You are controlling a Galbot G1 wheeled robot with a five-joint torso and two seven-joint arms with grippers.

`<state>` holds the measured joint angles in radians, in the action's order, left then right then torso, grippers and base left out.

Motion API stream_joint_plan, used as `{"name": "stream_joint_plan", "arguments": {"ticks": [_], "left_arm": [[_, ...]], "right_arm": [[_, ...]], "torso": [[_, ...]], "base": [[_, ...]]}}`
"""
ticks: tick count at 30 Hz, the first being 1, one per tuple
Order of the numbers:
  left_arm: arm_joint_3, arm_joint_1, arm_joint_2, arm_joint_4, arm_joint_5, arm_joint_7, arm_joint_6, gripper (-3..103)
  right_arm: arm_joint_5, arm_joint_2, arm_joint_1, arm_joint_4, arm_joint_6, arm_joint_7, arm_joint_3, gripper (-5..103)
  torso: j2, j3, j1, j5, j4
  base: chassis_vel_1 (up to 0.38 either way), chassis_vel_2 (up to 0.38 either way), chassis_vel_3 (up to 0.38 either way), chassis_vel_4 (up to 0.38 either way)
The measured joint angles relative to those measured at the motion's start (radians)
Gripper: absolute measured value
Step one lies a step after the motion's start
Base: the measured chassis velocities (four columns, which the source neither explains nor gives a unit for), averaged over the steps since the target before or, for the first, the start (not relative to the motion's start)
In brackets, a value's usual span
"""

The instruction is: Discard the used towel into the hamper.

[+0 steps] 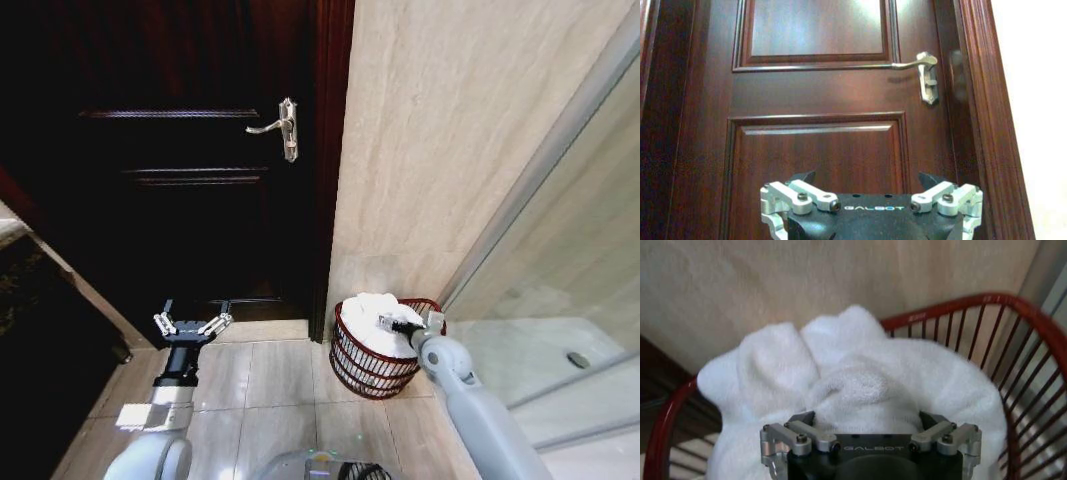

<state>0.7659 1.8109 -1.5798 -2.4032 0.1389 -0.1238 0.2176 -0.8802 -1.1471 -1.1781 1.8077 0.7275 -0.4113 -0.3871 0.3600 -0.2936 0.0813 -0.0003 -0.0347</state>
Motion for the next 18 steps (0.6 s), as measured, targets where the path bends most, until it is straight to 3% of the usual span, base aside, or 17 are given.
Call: {"name": "stream_joint_plan", "arguments": {"ticks": [12,18], "left_arm": [[-0.001,-0.017,0.001,0.024,-0.013,0.0,0.01,100],[-0.005,-0.022,-0.001,0.034,-0.012,-0.001,0.011,100]], "right_arm": [[-0.019,-0.028,-0.022,-0.032,-0.004,0.008,0.014,100],[0.009,-0.012,0.009,0.041,-0.031,-0.003,0.005,100]], "torso": [[0.0,0.0,0.0,0.0004,-0.0001],[0.0,0.0,0.0,0.0006,-0.0002]], "base": [[0.0,0.0,0.0,0.0],[0.0,0.0,0.0,0.0]]}}
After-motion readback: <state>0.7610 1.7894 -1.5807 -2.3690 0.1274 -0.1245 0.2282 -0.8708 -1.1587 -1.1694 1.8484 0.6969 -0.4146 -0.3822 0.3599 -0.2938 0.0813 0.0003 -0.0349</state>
